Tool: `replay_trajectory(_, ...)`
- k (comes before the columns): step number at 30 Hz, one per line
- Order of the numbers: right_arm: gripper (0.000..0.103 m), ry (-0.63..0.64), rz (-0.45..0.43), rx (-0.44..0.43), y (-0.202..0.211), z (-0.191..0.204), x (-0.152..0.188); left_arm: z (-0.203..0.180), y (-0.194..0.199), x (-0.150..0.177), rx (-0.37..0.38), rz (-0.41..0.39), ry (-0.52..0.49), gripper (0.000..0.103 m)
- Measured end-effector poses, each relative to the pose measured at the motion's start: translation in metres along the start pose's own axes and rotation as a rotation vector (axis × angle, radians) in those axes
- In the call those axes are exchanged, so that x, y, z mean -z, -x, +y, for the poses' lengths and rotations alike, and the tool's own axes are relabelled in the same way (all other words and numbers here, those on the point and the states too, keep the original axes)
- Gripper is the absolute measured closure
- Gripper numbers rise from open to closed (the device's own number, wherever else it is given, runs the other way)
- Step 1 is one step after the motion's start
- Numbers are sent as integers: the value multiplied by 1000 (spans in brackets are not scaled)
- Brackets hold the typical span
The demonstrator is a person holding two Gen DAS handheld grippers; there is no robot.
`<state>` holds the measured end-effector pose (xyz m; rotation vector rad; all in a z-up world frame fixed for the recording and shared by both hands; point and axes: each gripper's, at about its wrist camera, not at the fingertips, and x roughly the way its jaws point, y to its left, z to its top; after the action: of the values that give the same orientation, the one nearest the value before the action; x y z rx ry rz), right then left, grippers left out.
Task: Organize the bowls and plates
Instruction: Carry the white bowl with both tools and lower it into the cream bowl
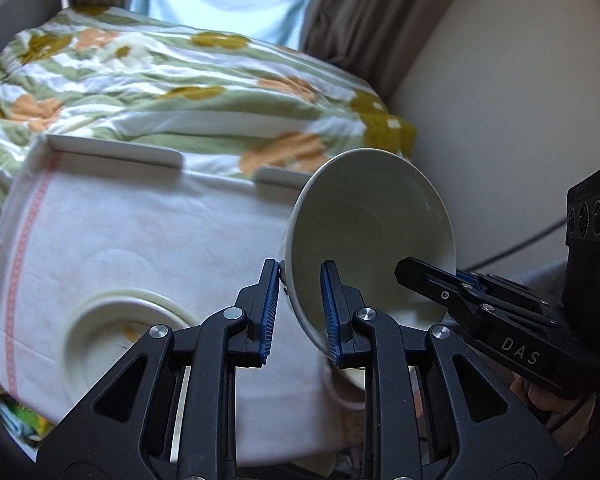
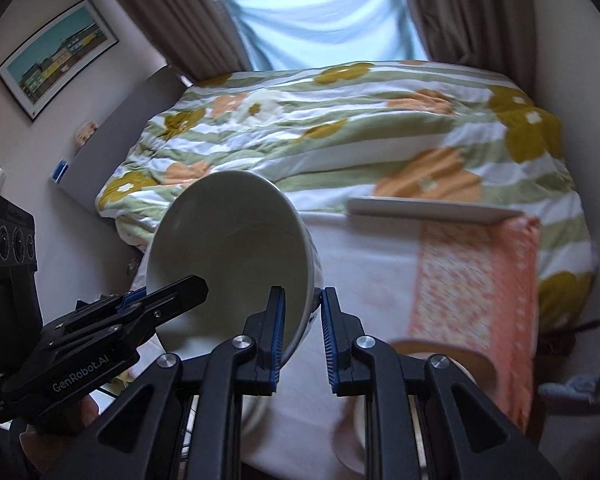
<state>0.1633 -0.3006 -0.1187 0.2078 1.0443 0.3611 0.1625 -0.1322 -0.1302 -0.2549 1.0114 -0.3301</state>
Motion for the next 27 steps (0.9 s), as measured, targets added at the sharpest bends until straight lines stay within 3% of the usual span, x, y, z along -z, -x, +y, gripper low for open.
replay_trajectory(6,87,-105,32,75,12,-48,39,-47,-41,35,38,129,-83,84)
replay_trajectory(15,87,-256,108,90,-3,-88,84,-68,-89,64,-13,286,-226,84)
replay_trajectory(27,87,-281,125,138,-12,-98,96,-85,-107,65,-98,305,-409,84)
